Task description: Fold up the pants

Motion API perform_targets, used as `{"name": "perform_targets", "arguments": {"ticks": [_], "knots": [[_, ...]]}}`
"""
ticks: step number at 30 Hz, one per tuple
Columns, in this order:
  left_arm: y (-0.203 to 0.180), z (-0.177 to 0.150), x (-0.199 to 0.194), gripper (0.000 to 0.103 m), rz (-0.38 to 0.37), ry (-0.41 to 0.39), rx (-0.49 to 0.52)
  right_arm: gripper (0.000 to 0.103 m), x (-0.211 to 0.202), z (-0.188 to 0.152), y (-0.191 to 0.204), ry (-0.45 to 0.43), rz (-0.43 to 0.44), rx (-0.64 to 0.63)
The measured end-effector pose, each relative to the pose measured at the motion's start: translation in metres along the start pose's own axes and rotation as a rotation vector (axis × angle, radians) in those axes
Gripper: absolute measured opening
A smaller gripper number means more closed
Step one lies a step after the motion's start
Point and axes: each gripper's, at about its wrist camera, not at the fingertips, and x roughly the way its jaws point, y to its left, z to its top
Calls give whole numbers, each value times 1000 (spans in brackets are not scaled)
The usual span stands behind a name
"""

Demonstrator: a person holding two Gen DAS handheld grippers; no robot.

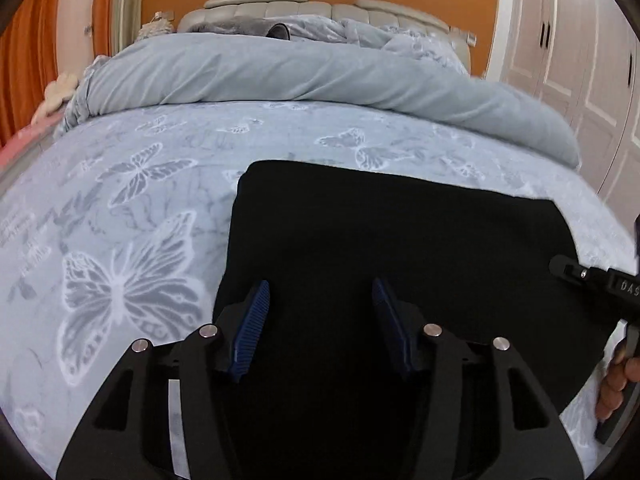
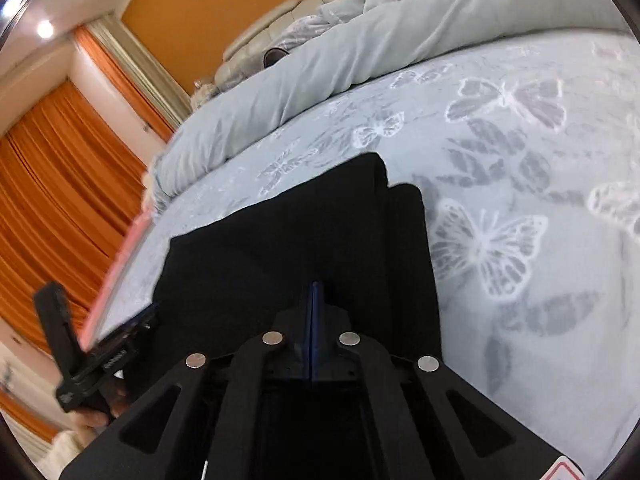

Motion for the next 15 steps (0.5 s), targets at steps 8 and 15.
{"name": "perform_targets", "arguments": {"ticks": [8,15], "knots": [[-11,3,-102,61,94,-20,8,10,-118,-25,66,-58,-289,-120],[-5,-19,-191,61,180,-2,-16,10,-192,-61,84,-101,-319,-92]]}}
